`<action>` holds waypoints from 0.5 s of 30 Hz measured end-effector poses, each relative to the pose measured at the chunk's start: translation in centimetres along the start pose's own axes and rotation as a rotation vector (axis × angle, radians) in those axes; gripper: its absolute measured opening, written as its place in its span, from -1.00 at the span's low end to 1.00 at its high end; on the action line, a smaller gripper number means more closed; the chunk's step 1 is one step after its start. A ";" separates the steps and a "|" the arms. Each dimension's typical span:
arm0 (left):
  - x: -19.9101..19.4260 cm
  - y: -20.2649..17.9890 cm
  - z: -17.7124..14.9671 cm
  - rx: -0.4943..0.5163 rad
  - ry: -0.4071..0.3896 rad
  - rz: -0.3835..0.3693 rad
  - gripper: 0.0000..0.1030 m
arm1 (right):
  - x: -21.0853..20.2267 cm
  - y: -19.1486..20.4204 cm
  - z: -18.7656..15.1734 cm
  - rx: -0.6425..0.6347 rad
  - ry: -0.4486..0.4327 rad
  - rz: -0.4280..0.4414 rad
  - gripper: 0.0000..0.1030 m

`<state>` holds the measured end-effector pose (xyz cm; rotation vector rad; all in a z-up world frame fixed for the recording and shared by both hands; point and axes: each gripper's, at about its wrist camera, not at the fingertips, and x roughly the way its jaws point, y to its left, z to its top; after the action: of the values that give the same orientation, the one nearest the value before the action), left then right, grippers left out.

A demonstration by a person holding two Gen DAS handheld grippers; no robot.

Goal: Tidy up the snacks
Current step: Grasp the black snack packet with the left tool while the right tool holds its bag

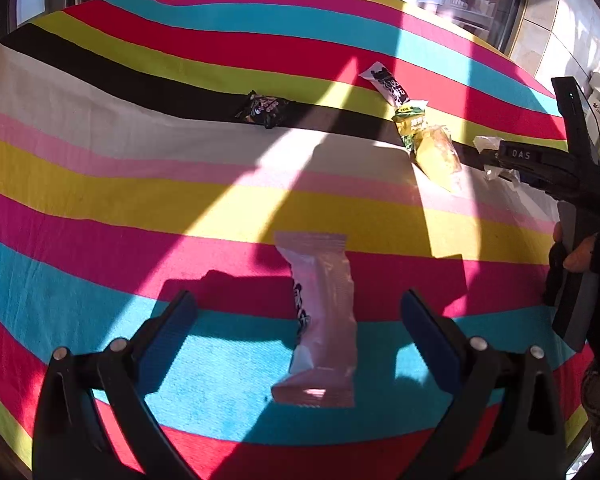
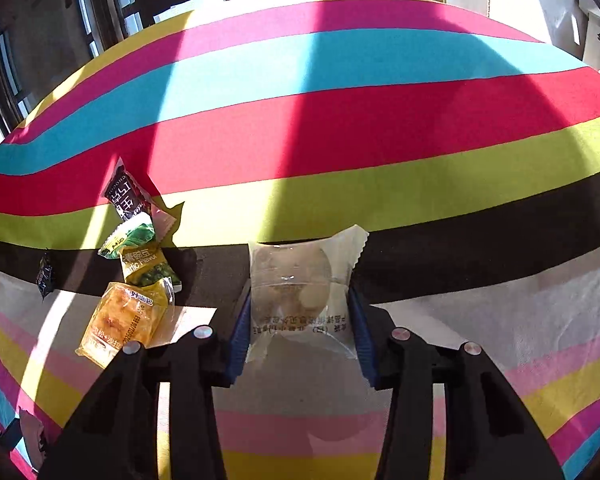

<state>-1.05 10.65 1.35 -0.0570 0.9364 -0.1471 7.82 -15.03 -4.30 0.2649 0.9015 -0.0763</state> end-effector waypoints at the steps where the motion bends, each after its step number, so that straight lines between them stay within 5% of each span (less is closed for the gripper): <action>1: 0.0 0.0 0.0 0.002 0.002 0.000 0.97 | -0.8 -0.6 -0.7 0.015 -0.005 0.019 -0.14; 8: 1.0 1.2 3.3 -0.015 0.049 0.023 0.97 | -5.2 -3.7 -5.6 0.049 -0.015 0.127 -0.13; 15: 5.2 4.0 10.0 -0.133 0.060 0.088 0.97 | -4.5 -2.9 -5.6 -0.009 -0.002 0.142 -0.12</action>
<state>10.44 13.64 2.67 -0.1341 1.0060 -0.0047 0.24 -16.58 -4.64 0.3192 0.8782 0.0585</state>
